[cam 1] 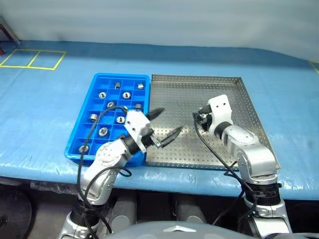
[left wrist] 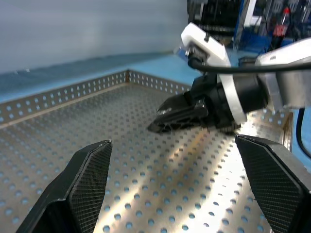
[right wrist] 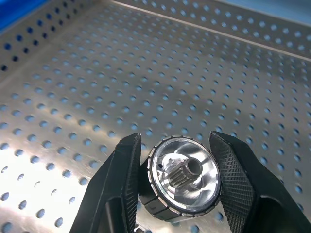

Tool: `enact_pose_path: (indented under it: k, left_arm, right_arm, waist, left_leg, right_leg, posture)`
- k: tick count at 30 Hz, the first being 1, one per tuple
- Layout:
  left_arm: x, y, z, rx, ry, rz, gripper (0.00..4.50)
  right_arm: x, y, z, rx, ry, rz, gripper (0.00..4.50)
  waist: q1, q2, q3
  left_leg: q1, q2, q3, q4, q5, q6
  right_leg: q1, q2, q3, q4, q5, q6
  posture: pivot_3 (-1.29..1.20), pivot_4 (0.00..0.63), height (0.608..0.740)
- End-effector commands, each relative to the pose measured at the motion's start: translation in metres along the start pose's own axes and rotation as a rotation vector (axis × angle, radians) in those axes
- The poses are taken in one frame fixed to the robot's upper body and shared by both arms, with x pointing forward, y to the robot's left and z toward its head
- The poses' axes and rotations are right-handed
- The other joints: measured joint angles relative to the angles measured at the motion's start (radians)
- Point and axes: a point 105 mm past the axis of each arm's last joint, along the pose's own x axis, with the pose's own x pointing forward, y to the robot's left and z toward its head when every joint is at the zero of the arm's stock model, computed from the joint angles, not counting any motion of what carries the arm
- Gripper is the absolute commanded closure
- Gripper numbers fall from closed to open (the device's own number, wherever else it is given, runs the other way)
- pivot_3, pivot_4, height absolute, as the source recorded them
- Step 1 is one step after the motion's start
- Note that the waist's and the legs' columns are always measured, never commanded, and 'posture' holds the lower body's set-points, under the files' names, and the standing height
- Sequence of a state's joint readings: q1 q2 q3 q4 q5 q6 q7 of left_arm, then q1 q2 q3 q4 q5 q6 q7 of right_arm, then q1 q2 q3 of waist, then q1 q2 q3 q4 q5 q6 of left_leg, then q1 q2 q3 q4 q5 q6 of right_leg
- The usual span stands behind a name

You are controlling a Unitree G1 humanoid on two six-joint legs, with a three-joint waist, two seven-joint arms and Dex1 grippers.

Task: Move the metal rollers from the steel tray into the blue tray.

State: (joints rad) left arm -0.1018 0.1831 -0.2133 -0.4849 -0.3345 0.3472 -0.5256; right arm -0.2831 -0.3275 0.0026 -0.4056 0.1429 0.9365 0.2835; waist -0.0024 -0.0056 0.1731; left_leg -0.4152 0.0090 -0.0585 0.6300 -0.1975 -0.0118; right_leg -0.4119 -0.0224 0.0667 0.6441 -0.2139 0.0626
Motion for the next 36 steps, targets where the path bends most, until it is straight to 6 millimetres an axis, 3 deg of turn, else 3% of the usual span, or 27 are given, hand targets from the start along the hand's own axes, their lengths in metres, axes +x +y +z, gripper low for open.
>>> enact_pose_path:
  k: [1,4,6,11,17,26,36]
  left_arm:
    - [-0.009,0.011,0.04,0.07,-0.127,0.096,0.05]
    - [-0.016,0.031,0.067,0.127,-0.206,0.272,0.05]
    - [-0.021,0.047,0.072,0.172,-0.164,0.413,0.05]
    - [-0.044,0.076,0.051,0.332,0.136,0.64,0.05]
    - [-0.065,0.083,0.03,0.366,0.346,0.736,0.05]
    - [-0.082,0.089,0.022,0.377,0.454,0.816,0.05]
    - [-0.101,0.089,0.012,0.38,0.566,0.848,0.05]
  right_arm:
    - [0.0,0.025,0.024,-0.033,-0.079,0.11,2.63]
    - [0.0,0.061,0.033,-0.07,-0.108,0.297,2.63]
    - [0.0,0.081,0.037,-0.098,-0.124,0.393,2.63]
    - [-0.003,0.121,0.047,-0.139,-0.161,0.586,2.63]
    - [-0.005,0.167,0.041,-0.178,-0.158,0.786,2.63]
    - [-0.008,0.196,0.035,-0.193,-0.153,0.913,2.63]
    - [0.0,0.204,0.026,-0.186,-0.118,0.94,2.63]
  waist:
    - [0.004,0.0,0.0]
    - [0.015,0.0,0.0]
    - [0.024,-0.001,0.001]
    - [0.043,-0.002,0.001]
    - [0.06,-0.003,0.002]
    - [0.093,-0.004,0.002]
    - [0.105,-0.004,0.002]
  left_leg:
    - [0.0,0.0,0.0,0.0,0.0,0.0]
    - [0.0,0.0,0.0,0.0,0.0,0.0]
    - [0.0,0.0,0.0,0.0,0.0,0.0]
    - [0.001,0.0,-0.002,-0.001,0.0,0.0]
    - [0.0,0.0,-0.004,-0.002,0.0,0.0]
    - [0.0,0.0,-0.004,-0.002,0.001,-0.002]
    - [0.0,0.001,-0.004,-0.004,0.001,-0.003]
  right_leg:
    - [0.0,0.0,0.0,0.0,0.0,0.0]
    - [0.0,0.0,0.0,0.0,0.0,0.0]
    - [0.001,0.0,0.0,0.0,0.0,0.0]
    - [0.001,0.001,-0.001,0.0,0.001,0.001]
    - [0.0,0.001,-0.003,0.0,0.0,0.001]
    - [0.0,0.001,-0.004,0.0,-0.001,-0.002]
    - [-0.001,0.001,-0.005,0.0,-0.002,-0.003]
  posture:
    - [0.19,0.15,0.74]
    - [0.22,0.15,0.74]
    - [0.24,0.15,0.74]
    - [0.28,0.15,0.74]
    - [0.32,0.15,0.74]
    - [0.34,0.15,0.74]
    - [0.36,0.15,0.74]
